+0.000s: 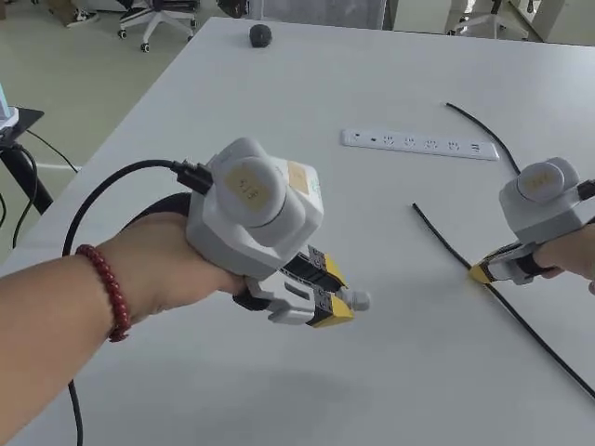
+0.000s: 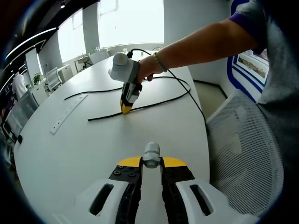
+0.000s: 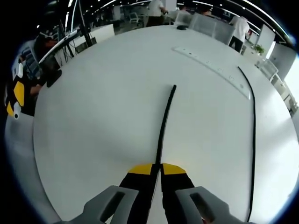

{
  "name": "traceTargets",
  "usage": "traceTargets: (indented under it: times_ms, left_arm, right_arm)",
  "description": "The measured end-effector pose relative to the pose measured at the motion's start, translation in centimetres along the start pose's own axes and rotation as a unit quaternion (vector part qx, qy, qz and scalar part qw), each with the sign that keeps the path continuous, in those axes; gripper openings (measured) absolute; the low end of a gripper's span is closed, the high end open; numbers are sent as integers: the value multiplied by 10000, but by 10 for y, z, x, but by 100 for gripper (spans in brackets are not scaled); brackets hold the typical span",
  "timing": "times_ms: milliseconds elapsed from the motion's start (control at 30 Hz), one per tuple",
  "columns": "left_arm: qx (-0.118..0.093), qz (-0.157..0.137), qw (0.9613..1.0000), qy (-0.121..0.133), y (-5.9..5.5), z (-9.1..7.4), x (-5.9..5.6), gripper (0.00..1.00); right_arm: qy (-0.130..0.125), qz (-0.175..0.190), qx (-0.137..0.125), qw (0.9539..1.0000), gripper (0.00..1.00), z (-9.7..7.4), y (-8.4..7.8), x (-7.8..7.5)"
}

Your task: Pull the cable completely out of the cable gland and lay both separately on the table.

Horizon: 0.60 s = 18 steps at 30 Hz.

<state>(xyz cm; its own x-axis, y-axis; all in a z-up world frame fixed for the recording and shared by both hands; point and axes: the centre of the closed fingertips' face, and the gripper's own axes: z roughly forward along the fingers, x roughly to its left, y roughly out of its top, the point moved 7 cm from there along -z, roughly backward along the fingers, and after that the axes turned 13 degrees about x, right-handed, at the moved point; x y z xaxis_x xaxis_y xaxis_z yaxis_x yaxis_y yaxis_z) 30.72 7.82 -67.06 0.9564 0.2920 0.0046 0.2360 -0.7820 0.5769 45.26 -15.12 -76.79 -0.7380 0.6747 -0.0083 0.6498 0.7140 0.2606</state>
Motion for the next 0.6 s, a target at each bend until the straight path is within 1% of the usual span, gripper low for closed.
traceTargets:
  times_ms: [133, 200, 267, 333, 433, 600]
  left_arm:
    - [2, 7, 10000, 5, 1, -1, 0, 16]
    - [1, 13, 10000, 13, 2, -1, 0, 16]
    - [-5, 24, 10000, 25, 3, -2, 0, 16]
    - [-10, 20, 10000, 29, 4, -2, 0, 16]
    - [-16, 17, 10000, 46, 4, -3, 0, 16]
    - [-10, -11, 10000, 90, 2, -3, 2, 16]
  right_arm:
    - [41, 6, -19, 10000, 6, 0, 1, 1]
    - [38, 5, -37, 10000, 11, 0, 2, 1]
    - [47, 33, -41, 10000, 13, -1, 2, 2]
    - [22, 52, -50, 10000, 17, -1, 2, 2]
    - [4, 50, -47, 10000, 18, -3, 0, 1]
    - [-28, 46, -130, 9999, 18, -8, 1, 1]
